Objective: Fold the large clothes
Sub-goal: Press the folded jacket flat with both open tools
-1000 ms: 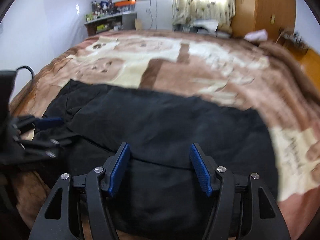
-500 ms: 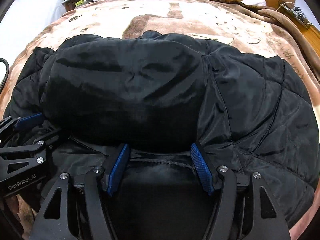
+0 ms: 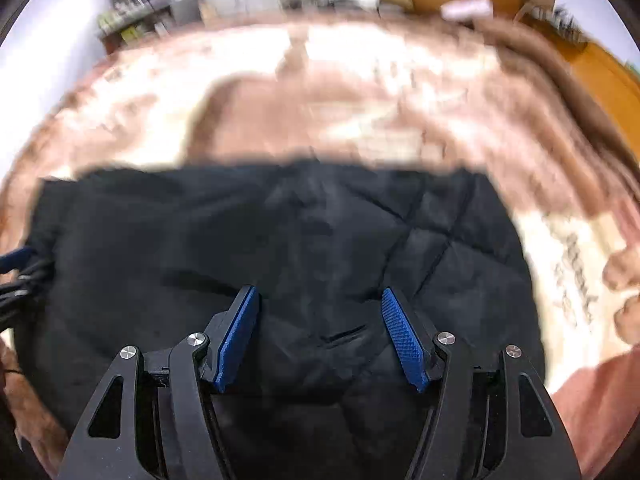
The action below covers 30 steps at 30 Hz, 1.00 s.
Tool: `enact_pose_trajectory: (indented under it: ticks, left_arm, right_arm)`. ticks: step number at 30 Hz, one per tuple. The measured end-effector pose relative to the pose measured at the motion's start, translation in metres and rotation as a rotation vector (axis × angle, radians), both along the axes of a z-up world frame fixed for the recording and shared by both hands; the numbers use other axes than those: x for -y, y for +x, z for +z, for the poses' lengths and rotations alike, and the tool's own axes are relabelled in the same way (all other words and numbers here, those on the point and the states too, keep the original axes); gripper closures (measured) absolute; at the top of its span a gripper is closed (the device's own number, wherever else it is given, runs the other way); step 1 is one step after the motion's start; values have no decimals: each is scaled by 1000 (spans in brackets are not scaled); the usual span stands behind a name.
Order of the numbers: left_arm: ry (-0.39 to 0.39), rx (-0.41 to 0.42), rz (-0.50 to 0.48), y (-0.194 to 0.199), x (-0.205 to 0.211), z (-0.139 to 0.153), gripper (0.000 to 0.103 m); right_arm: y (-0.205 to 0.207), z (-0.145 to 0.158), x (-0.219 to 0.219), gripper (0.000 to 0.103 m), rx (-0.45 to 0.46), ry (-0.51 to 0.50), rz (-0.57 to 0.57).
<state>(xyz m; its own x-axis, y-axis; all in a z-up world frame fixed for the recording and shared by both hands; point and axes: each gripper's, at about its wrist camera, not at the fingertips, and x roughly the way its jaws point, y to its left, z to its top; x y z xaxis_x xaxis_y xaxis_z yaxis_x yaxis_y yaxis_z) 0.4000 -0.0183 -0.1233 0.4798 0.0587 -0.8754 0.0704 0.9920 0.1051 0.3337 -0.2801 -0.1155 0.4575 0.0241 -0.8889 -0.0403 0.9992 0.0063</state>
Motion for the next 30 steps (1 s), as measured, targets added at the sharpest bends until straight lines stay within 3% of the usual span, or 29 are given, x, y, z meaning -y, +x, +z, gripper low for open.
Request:
enact_pose_trajectory:
  ticks: [2, 7, 12, 15, 19, 22, 26, 30]
  left_arm:
    - [25, -8, -15, 5, 5, -11, 32]
    - [-54, -47, 30, 21, -7, -31, 32]
    - [-68, -85, 19, 14, -13, -28, 32]
    - [-76, -79, 18, 7, -15, -15, 33]
    - [-129, -29, 14, -8, -29, 10, 33]
    - [-120, 9, 24, -24, -41, 21, 33]
    - [-79, -6, 61, -33, -54, 8, 32]
    - [-75, -54, 74, -30, -55, -21, 24]
  right_arm:
    - [5, -8, -1, 37, -23, -6, -6]
    - [22, -25, 4, 37, -98, 27, -37]
    - [26, -22, 6, 37, -136, 24, -20]
    - [15, 1, 10, 37, -73, 38, 7]
    - [-25, 44, 34, 37, 84, 58, 13]
    - [-54, 55, 56, 37, 119, 65, 0]
    - [-63, 34, 70, 37, 77, -32, 1]
    - [-51, -14, 68, 37, -18, -17, -13]
